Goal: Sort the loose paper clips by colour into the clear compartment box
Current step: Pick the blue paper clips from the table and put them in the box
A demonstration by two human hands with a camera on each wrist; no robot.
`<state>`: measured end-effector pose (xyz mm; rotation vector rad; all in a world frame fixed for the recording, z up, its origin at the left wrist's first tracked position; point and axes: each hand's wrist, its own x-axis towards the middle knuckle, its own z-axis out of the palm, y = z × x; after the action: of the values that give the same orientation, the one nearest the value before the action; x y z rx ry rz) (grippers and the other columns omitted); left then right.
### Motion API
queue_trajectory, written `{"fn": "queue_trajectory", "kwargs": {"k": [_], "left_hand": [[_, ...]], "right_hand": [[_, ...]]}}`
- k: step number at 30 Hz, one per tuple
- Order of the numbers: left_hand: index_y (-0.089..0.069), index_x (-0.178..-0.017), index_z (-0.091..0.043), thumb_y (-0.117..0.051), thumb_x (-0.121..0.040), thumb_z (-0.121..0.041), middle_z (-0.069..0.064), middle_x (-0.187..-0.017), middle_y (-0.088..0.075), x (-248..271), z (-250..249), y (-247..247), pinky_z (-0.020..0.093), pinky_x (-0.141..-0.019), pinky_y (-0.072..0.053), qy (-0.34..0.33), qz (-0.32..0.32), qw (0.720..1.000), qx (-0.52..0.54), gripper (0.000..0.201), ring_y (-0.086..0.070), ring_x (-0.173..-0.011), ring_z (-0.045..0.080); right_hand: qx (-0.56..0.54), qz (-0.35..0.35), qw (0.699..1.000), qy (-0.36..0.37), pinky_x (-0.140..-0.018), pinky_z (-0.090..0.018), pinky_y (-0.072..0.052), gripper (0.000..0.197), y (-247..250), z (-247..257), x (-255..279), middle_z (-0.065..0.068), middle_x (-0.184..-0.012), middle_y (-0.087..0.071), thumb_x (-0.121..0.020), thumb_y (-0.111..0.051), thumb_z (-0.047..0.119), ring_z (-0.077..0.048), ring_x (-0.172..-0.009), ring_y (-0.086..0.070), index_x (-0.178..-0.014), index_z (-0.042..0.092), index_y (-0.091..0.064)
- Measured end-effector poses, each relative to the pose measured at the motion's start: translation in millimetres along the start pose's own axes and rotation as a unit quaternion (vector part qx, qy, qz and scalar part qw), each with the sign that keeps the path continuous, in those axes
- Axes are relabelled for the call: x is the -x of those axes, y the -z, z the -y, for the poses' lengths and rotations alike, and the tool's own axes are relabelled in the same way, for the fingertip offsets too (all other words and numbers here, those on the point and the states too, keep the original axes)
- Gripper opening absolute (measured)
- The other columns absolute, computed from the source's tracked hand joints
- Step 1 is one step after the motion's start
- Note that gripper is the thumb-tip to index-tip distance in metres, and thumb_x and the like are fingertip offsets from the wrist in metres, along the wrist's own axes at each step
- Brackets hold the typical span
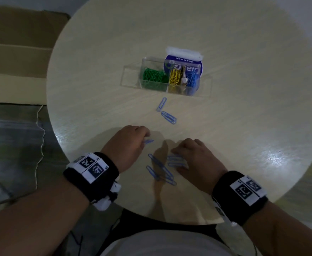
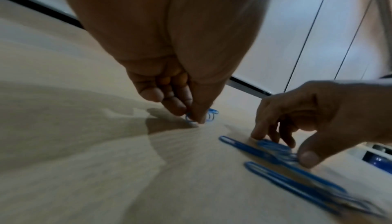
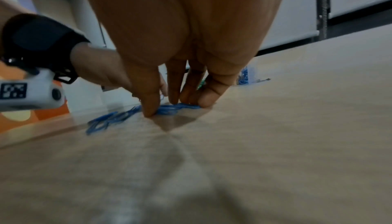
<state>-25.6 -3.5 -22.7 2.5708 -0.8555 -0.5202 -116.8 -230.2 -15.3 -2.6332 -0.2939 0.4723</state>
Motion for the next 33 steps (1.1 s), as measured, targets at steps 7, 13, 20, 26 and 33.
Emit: {"fn": "queue_trajectory", "kwargs": {"k": [7,13,20,26,33], "left_hand": [[-0.065,-0.102,-0.018,-0.056,-0.088,-0.025,0.003,-0.081,-0.059,24,-16,-22,0.04,-0.063,-0.049,-0.138,0.018,0.989,-0.06,0.018,-0.055,-0.078,0.029],[-0.061,-0.079,-0.02,-0.047,-0.082,-0.029,0.001,-0.083,-0.053,20,-21,-14,0.039,-0.061,-0.049,-0.104,0.02,0.99,-0.092,0.016,-0.054,-0.077,0.026],[-0.054,-0.078,-0.025,-0.053,-0.082,-0.037,-0.003,-0.075,-0.056,3,-28,1,0.033,-0.06,-0.046,-0.013,0.007,1.0,-0.005,0.012,-0.059,-0.071,0.023],[-0.066,-0.084,-0.025,-0.075,-0.08,-0.023,-0.01,-0.074,-0.066,-74,-49,43,0.025,-0.069,-0.05,0.079,-0.108,0.978,0.163,0.01,-0.062,-0.069,0.007],[-0.066,-0.093,-0.014,-0.072,-0.084,-0.017,-0.004,-0.08,-0.065,-163,-76,62,0.018,-0.067,-0.049,0.094,-0.186,0.95,0.232,0.012,-0.061,-0.071,0.008]], "right_hand": [[0.004,-0.058,0.998,-0.024,-0.071,-0.03,-0.037,0.014,-4,5,4,-0.003,-0.073,-0.061,-0.068,-0.062,0.017,-0.026,-0.069,-0.058,-0.081,0.02,-0.067],[-0.017,-0.005,0.995,-0.095,-0.065,-0.033,-0.046,0.014,-1,9,1,-0.005,-0.075,-0.061,-0.066,-0.062,0.015,-0.032,-0.071,-0.061,-0.078,0.021,-0.064],[-0.044,0.011,0.995,-0.091,-0.071,-0.036,-0.042,0.013,6,-4,-1,-0.005,-0.09,-0.057,-0.081,-0.054,0.021,-0.032,-0.086,-0.058,-0.093,0.023,-0.06],[-0.146,-0.123,0.965,-0.179,-0.06,-0.016,-0.037,0.017,31,-32,-9,0.01,-0.078,-0.066,-0.08,-0.065,0.016,-0.012,-0.071,-0.06,-0.091,0.029,-0.066],[-0.247,-0.229,0.922,-0.193,-0.061,-0.018,-0.047,0.03,85,-51,-36,0.01,-0.074,-0.067,-0.076,-0.074,0.009,-0.004,-0.061,-0.059,-0.096,0.03,-0.065]]}}
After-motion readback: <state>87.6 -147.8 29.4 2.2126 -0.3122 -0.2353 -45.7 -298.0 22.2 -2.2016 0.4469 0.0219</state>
